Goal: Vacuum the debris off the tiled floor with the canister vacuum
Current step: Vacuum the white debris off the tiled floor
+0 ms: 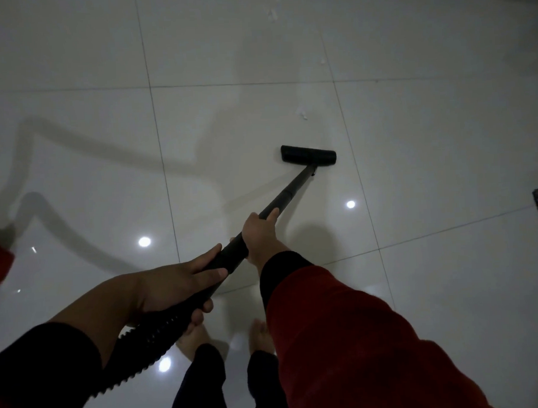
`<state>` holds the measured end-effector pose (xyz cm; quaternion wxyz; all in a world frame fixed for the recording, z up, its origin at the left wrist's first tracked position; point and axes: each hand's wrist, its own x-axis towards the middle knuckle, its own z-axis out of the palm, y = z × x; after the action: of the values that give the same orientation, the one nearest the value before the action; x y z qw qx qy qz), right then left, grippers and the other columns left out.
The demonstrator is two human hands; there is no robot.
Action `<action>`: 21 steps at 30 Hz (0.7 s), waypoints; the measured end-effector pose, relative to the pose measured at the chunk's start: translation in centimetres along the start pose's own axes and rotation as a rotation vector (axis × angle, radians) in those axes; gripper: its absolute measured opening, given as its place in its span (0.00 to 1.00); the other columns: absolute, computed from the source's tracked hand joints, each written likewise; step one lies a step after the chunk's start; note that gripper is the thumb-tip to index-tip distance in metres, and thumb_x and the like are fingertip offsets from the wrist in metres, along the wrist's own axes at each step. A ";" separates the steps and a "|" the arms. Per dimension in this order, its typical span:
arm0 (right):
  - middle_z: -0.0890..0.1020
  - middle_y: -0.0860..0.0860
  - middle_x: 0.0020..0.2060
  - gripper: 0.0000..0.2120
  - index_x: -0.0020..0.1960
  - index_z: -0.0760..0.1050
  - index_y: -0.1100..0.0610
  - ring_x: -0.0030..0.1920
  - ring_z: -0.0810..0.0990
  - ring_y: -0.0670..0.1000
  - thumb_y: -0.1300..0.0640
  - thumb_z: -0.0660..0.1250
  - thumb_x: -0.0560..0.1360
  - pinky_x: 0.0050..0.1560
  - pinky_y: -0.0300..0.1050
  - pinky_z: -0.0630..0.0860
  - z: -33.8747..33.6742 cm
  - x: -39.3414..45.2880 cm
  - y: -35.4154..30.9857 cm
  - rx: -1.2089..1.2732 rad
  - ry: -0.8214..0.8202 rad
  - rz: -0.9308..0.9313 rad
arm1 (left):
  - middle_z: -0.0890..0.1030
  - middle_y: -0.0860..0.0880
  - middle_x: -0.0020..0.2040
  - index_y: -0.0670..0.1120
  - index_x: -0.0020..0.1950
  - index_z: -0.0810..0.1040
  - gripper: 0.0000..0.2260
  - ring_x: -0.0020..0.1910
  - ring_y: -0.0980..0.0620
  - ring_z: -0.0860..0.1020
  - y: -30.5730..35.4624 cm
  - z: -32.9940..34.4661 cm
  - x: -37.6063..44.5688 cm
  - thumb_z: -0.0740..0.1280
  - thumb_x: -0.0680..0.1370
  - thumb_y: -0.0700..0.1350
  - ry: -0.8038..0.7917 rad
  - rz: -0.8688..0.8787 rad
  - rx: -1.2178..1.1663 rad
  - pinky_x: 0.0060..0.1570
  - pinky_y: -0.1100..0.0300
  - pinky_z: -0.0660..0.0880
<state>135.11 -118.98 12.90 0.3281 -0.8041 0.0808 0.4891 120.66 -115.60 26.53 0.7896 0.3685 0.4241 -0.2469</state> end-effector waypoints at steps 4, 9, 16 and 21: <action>0.75 0.59 0.61 0.32 0.74 0.42 0.35 0.56 0.79 0.61 0.50 0.55 0.78 0.61 0.56 0.75 0.5 0.0 -2.7 0.009 0.018 0.055 | 0.74 0.44 0.37 0.68 0.74 0.48 0.29 0.25 0.54 0.74 1.7 -1.3 0.6 0.60 0.79 0.52 0.006 0.010 0.030 0.29 0.59 0.75; 0.74 0.59 0.60 0.32 0.76 0.43 0.37 0.57 0.79 0.62 0.51 0.56 0.79 0.59 0.58 0.76 0.1 1.9 -6.6 0.053 -0.012 0.042 | 0.73 0.44 0.37 0.69 0.73 0.48 0.29 0.26 0.54 0.74 4.2 -2.2 2.4 0.60 0.79 0.52 0.035 0.033 0.017 0.30 0.59 0.75; 0.75 0.57 0.59 0.32 0.75 0.41 0.34 0.50 0.81 0.58 0.53 0.56 0.81 0.55 0.55 0.79 -1.3 5.5 -12.5 0.054 -0.007 0.108 | 0.72 0.44 0.36 0.69 0.73 0.48 0.29 0.25 0.54 0.73 9.8 -2.3 5.4 0.60 0.80 0.50 0.049 0.054 -0.065 0.28 0.60 0.74; 0.75 0.55 0.51 0.34 0.75 0.40 0.34 0.53 0.80 0.60 0.52 0.57 0.80 0.55 0.55 0.79 -2.2 6.8 -15.5 0.041 -0.037 0.097 | 0.73 0.44 0.37 0.69 0.73 0.48 0.30 0.25 0.53 0.74 13.0 -2.7 6.3 0.61 0.79 0.51 0.061 0.062 -0.053 0.29 0.59 0.74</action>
<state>147.22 -107.07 14.79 0.3220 -0.7832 0.1237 0.5173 131.72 -106.12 25.05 0.7930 0.3678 0.4426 -0.1999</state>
